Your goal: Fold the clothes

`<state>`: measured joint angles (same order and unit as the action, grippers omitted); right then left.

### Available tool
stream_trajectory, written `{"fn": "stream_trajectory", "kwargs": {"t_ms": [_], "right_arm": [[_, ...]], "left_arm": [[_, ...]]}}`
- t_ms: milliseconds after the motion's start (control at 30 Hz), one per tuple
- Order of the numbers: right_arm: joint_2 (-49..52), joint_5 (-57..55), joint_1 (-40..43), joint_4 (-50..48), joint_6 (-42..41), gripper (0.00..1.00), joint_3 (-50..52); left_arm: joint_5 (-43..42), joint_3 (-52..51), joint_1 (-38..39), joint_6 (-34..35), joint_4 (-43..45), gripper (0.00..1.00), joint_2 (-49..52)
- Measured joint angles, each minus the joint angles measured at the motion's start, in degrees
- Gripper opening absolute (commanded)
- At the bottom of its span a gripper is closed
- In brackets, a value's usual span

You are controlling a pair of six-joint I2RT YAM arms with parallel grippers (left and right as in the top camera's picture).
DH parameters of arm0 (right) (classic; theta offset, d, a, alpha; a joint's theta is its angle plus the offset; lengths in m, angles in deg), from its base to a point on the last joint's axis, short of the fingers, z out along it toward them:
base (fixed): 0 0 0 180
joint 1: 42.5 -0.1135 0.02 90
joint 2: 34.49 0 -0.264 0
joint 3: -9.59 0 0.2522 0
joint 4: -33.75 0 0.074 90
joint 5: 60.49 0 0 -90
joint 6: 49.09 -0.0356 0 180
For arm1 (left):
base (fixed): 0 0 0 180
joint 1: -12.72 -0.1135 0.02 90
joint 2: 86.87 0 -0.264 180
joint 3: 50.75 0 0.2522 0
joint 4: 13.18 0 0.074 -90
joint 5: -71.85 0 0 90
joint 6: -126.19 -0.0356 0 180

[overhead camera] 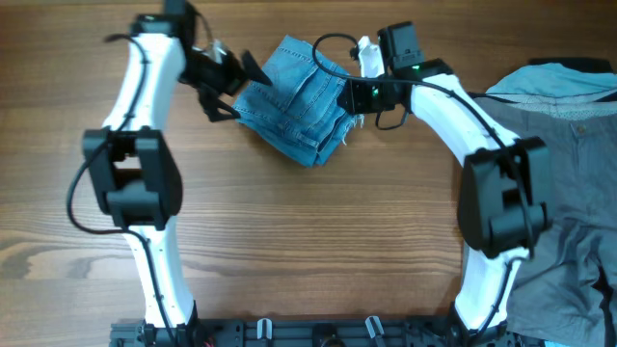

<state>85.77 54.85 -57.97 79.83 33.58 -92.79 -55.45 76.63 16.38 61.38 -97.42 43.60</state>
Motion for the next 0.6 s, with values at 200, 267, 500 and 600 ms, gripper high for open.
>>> {"fn": "stream_trajectory", "kwargs": {"t_ms": [200,267,500,600], "right_arm": [[5.11,2.12,-0.02,-0.2,0.17,0.27,-0.02],[5.27,2.51,-0.02,-0.17,0.15,0.26,-0.02],[5.31,2.73,-0.02,0.04,0.17,0.27,-0.02],[5.31,2.71,0.0,0.26,0.17,0.26,-0.02]], "left_arm": [[2.16,-14.29,5.62,8.79,11.87,1.0,0.02],[1.9,-16.87,5.64,10.21,12.41,1.0,-0.35],[-0.9,-25.62,5.73,16.22,29.9,0.92,-4.72],[-3.21,-29.2,5.99,20.46,41.0,0.51,-5.14]]}}
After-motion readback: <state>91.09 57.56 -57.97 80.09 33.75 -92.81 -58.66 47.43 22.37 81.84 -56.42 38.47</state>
